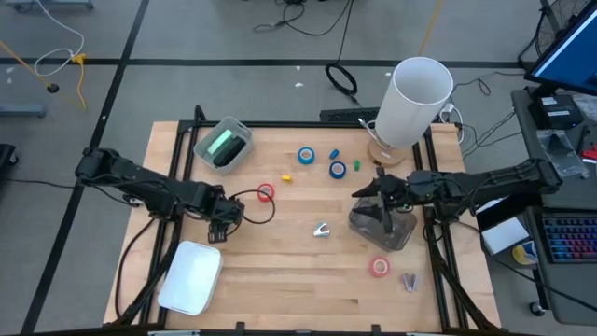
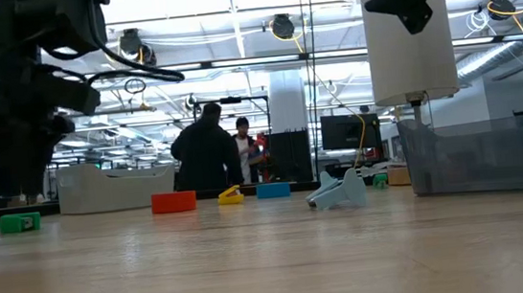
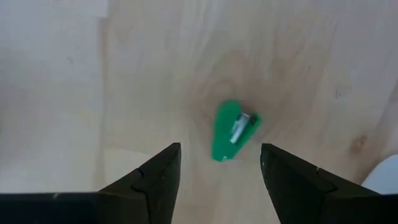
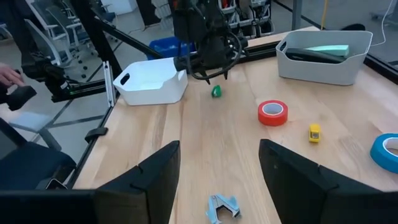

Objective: Pick and place Stapler, Stapler remover, tape
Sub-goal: Put the bottom small green stapler into the gray bin

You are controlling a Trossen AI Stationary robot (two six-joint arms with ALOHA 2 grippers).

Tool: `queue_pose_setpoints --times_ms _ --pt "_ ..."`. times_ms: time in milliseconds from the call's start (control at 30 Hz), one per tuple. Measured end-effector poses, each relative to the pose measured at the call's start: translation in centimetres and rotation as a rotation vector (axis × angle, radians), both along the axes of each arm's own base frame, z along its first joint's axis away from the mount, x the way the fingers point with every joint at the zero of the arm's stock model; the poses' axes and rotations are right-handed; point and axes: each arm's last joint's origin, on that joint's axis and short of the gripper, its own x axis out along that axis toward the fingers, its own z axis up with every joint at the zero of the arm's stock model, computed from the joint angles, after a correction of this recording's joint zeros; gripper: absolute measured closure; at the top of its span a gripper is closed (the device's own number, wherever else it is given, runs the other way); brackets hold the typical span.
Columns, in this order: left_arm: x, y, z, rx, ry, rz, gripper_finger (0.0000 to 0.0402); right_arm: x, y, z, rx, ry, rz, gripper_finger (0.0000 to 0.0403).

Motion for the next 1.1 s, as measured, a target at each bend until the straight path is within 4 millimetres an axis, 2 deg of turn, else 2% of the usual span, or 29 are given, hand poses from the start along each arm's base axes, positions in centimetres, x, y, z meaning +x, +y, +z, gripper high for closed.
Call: queue_pose_setpoints --times_ms 200,367,500,933,1100 --pt "0.3 -0.1 -0.1 -0.027 -0.035 0.016 0.0176 -0.2 0.0 0.1 -0.004 -0.003 -0.001 0.0193" --pt "0.8 -0.7 0.0 -0.033 -0.098 -0.073 0.0176 -0.3 0.0 -0.1 0.002 0.015 -0.003 0.0193" --pt "0.8 -1.1 -0.5 -0.005 -0.065 -0.126 0.0176 -0.3 0.0 -0.1 0.004 0.016 -0.004 0.0193" --pt "1.6 -1.3 -3.0 0.017 0.076 -0.142 0.0176 -0.3 0.0 -0.1 0.005 0.015 -0.004 0.0193" --pt "2.4 -1.5 -3.2 0.004 0.012 -0.171 0.0176 -0.3 0.0 0.0 0.005 0.015 -0.004 0.0193"
